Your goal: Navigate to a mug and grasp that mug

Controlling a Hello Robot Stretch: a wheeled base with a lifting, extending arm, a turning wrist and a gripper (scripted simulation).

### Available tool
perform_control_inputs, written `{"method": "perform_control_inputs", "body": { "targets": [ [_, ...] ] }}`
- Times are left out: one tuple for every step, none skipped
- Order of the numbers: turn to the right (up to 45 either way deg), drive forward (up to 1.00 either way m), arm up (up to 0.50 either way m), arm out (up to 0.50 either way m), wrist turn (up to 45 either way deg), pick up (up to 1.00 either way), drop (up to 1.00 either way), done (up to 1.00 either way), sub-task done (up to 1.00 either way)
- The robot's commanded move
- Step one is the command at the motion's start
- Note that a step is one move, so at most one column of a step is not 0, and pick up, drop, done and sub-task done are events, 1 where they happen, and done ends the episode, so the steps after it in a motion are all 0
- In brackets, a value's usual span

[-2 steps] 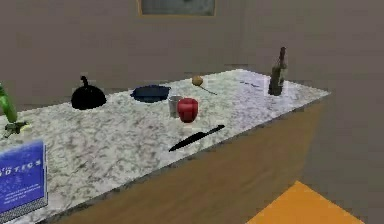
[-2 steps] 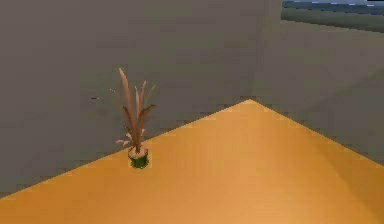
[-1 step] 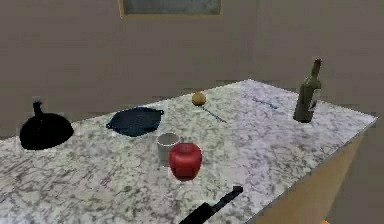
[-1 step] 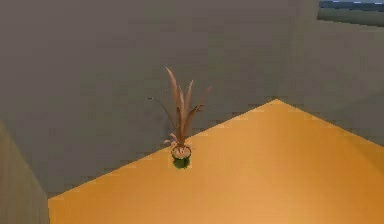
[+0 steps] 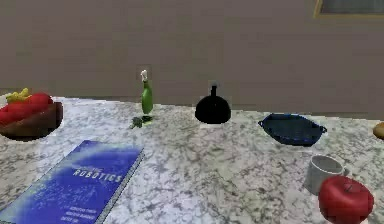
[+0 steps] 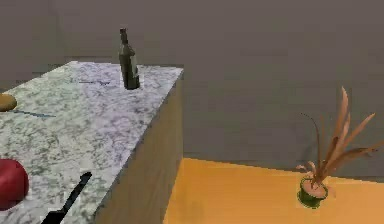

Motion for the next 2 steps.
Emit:
{"method": "perform_control_inputs", "body": {
  "targets": [
    [-45.0,0.0,0.0,0.0,0.0,0.0,0.0,0.0,0.0],
    [0.0,0.0,0.5,0.0,0.0,0.0,0.0,0.0,0.0]
  ]
}}
